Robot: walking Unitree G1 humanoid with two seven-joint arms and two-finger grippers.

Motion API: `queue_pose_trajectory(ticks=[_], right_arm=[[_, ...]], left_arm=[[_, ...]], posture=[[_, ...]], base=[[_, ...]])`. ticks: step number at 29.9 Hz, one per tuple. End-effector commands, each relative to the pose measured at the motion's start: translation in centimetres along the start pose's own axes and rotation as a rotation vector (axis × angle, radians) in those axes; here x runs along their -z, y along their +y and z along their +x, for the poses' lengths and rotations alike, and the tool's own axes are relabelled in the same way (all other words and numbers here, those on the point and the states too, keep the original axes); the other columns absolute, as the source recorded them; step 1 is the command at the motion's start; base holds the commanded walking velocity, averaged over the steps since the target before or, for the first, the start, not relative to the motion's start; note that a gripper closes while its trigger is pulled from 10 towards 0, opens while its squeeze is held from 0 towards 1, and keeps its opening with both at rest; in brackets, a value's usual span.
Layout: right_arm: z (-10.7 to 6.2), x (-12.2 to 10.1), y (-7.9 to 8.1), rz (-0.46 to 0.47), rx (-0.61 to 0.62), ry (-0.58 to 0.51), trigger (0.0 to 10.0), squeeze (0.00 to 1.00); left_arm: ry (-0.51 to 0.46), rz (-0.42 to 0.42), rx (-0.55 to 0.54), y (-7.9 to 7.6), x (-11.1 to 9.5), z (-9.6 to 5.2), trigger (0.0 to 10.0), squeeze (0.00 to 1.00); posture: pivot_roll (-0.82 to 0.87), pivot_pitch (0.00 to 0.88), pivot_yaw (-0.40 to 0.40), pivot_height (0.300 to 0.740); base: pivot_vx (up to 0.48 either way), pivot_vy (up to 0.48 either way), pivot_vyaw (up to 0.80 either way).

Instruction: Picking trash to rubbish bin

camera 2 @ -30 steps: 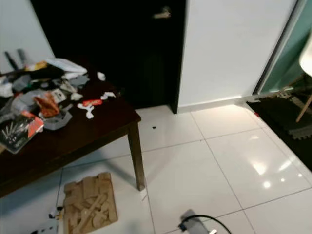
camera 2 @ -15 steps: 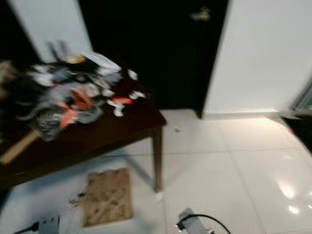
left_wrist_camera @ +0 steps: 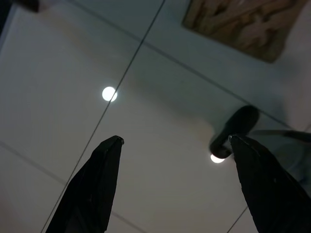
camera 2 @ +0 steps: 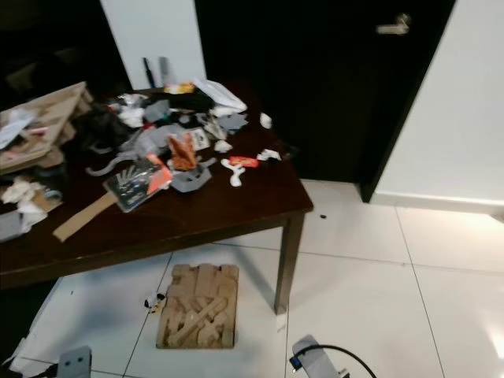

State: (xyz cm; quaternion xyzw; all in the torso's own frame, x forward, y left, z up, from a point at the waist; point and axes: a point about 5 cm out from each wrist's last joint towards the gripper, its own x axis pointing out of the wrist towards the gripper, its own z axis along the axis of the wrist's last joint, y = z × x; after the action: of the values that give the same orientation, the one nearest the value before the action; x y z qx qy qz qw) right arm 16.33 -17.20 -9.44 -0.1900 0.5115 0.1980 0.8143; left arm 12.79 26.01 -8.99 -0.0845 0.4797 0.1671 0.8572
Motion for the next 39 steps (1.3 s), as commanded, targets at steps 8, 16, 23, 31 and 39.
queue_pose_trajectory(ticks=[8,16,23,31,39], right_arm=[[-0.05,1.29,0.67,0.017,-0.017,0.042,10.0,0.00],[-0.08,1.45,0.65,0.019,-0.015,0.044,10.0,0.00],[-0.10,1.55,0.61,0.020,-0.013,0.045,10.0,0.00],[-0.16,1.78,0.47,0.016,-0.011,0.051,10.0,0.00],[-0.16,1.81,0.53,0.019,-0.009,0.051,10.0,0.00]], left_arm=[[0.034,0.020,-0.005,-0.04,1.06,-0.15,10.0,0.00],[0.034,0.029,-0.002,-0.22,0.97,-0.10,10.0,0.00],[0.031,0.034,-0.004,-0.23,0.89,-0.09,10.0,0.00],[0.025,0.038,-0.008,-0.07,0.63,-0.07,10.0,0.00],[0.021,0.042,-0.009,0.03,0.45,-0.05,10.0,0.00]], posture=[[0.15,0.082,0.008,0.740],[0.14,0.081,0.006,0.740],[0.14,0.077,0.008,0.740],[0.14,0.072,0.012,0.740],[0.14,0.075,0.017,0.740]], base=[[0.000,0.000,0.73],[0.000,0.000,0.73],[0.000,0.000,0.73],[0.000,0.000,0.73],[0.000,0.000,0.73]])
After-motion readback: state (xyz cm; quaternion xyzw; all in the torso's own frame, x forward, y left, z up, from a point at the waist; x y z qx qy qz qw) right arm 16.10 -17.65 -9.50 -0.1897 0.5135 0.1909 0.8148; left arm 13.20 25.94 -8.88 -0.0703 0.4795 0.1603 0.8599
